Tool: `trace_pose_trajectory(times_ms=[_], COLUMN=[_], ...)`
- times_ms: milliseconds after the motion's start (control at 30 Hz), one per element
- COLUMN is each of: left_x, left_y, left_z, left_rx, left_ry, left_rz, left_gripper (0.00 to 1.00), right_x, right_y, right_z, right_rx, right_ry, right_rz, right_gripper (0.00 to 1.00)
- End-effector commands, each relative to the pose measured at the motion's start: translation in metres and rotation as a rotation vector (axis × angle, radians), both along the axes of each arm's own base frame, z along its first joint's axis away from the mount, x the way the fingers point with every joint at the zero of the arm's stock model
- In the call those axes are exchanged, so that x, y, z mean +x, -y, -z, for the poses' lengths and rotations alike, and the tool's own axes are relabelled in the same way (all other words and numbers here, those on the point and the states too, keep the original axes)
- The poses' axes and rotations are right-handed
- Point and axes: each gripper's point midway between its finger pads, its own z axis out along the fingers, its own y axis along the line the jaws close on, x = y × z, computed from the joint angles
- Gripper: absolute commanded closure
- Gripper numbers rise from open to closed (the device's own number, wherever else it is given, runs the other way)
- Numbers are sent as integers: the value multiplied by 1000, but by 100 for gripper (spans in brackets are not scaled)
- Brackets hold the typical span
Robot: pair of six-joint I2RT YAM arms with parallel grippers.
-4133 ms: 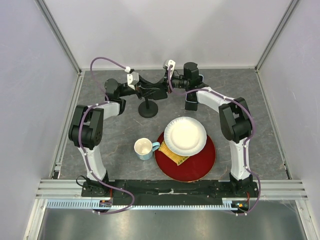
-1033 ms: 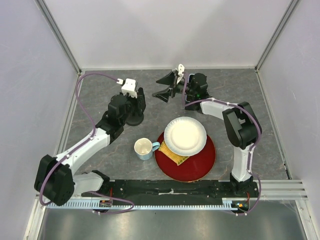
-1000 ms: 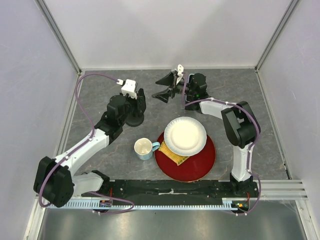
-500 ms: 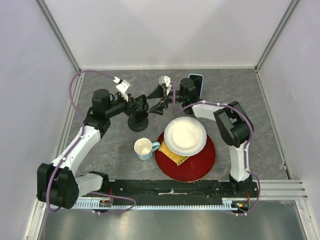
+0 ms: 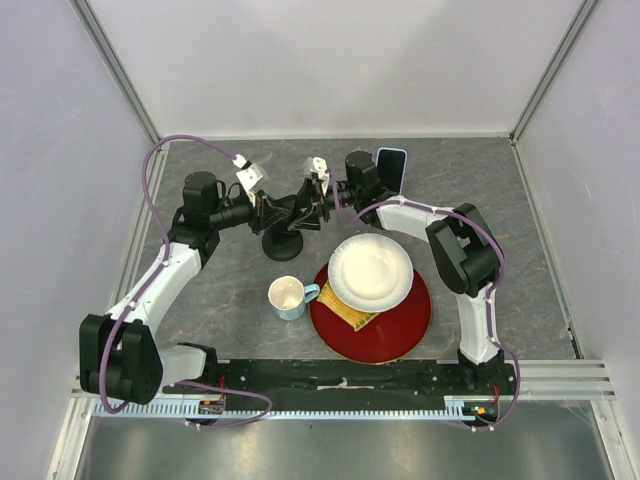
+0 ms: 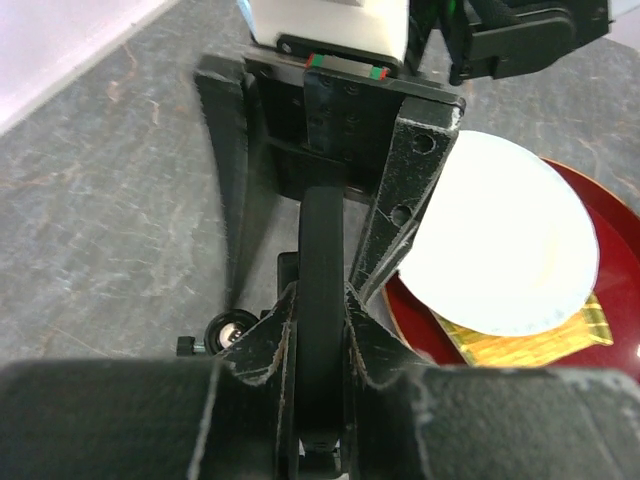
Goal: Place the phone on the phone stand
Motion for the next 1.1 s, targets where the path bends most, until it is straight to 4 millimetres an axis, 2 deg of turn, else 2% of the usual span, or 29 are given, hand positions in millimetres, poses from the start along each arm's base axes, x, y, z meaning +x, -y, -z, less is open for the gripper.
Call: trace_pose_trajectory(times_ms=[0, 33, 67, 133, 167, 233, 267, 300, 333, 400, 533, 633, 667, 700, 733, 800, 833, 867, 900, 967, 1000, 1067], left_x=[0, 0, 4, 8, 12, 18, 22, 25, 29, 33, 36, 34, 34, 33, 33, 33, 32, 33, 33, 34, 34, 33], left_y=[10, 9, 8, 6, 3, -1, -4, -5, -9, -12, -15, -11, -11, -11, -10, -10, -10, -10, -9, -10, -10, -8], left_z=[-33, -34, -36, -34, -34, -31, -29, -27, -26, -23, -21, -22, -22, -22, -22, -22, -24, -23, -23, -21, -21, -20], left_rx=[-36, -41, -47, -46, -43, -44, -40, -47, -48, -50, -48, -61, -62, -63, -66, -65, -69, -70, -70, -71, -71, -76], left_ry=[132, 134, 141, 142, 144, 160, 163, 179, 182, 192, 196, 186, 185, 184, 180, 181, 178, 175, 175, 167, 166, 154], left_rz=[96, 92, 72, 48, 16, -21, -58, -76, -112, -140, -163, -145, -141, -138, -137, -137, -135, -135, -133, -138, -137, -131], left_gripper=[98, 98, 98, 98, 98, 98, 98, 98, 98, 98, 98, 98, 98, 98, 98, 98, 98, 98, 98, 98, 98, 98], right_x=[2, 2, 4, 3, 8, 13, 23, 26, 34, 43, 48, 39, 38, 40, 40, 49, 53, 55, 62, 60, 66, 60], right_y=[-9, -10, -12, -16, -19, -28, -27, -29, -31, -30, -28, -29, -27, -23, -16, -1, 5, 11, 25, 42, 57, 73], right_z=[-6, -2, -2, 2, 1, -6, -3, -10, -30, -39, -42, -43, -44, -47, -47, -47, -58, -60, -62, -71, -79, -89], right_rx=[-8, -29, -34, -56, -63, -43, -43, -7, 73, 112, 114, 90, 88, 95, 90, 69, 77, 72, 71, 87, 110, 133], right_ry=[81, 69, 76, 74, 86, 101, 86, 76, 46, 37, 41, 51, 98, 119, 130, 144, 144, 130, 107, 102, 108, 97], right_rz=[-40, -31, -27, -20, 4, 56, 151, 191, 245, 321, 419, 364, 356, 374, 397, 432, 446, 436, 446, 433, 454, 453], right_gripper=[46, 50, 61, 75, 100, 100, 100, 100, 100, 100, 100, 100, 91, 64, 28, 18, 13, 12, 11, 8, 7, 6])
